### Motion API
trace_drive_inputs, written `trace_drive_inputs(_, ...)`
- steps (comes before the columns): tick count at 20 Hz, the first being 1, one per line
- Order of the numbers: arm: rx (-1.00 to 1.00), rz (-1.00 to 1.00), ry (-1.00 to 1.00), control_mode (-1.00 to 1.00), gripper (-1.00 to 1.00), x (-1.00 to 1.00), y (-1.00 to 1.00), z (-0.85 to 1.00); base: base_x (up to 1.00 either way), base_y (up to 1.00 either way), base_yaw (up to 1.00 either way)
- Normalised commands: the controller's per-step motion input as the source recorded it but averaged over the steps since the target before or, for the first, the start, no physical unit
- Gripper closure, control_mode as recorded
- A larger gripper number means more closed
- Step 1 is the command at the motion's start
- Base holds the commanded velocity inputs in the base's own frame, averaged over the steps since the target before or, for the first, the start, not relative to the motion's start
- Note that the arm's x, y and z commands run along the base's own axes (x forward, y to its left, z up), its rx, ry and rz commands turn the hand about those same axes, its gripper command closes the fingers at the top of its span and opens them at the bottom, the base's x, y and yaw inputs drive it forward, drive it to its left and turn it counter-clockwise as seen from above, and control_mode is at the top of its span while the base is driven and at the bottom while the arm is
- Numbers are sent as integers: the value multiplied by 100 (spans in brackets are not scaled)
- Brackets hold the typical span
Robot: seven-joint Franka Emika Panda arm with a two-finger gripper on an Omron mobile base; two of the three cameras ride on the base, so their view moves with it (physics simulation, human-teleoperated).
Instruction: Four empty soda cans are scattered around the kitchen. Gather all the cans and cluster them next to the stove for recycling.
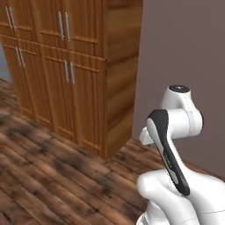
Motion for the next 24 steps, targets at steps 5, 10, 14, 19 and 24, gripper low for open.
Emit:
trace_drive_inputs(5, 0, 0, 0, 100, -100, 0, 0, 0, 93, 2, 64)
trace_drive_inputs(10, 0, 0, 0, 100, -100, 0, 0, 0, 94, 1, 65)
trace_drive_inputs(14, 0, 0, 0, 100, -100, 0, 0, 0, 100, 0, 57)
trace_drive_inputs(19, 0, 0, 0, 100, -100, 0, 0, 0, 100, -13, 36)
trace_drive_inputs(24, 0, 0, 0, 100, -100, 0, 0, 0, 100, -41, 16)
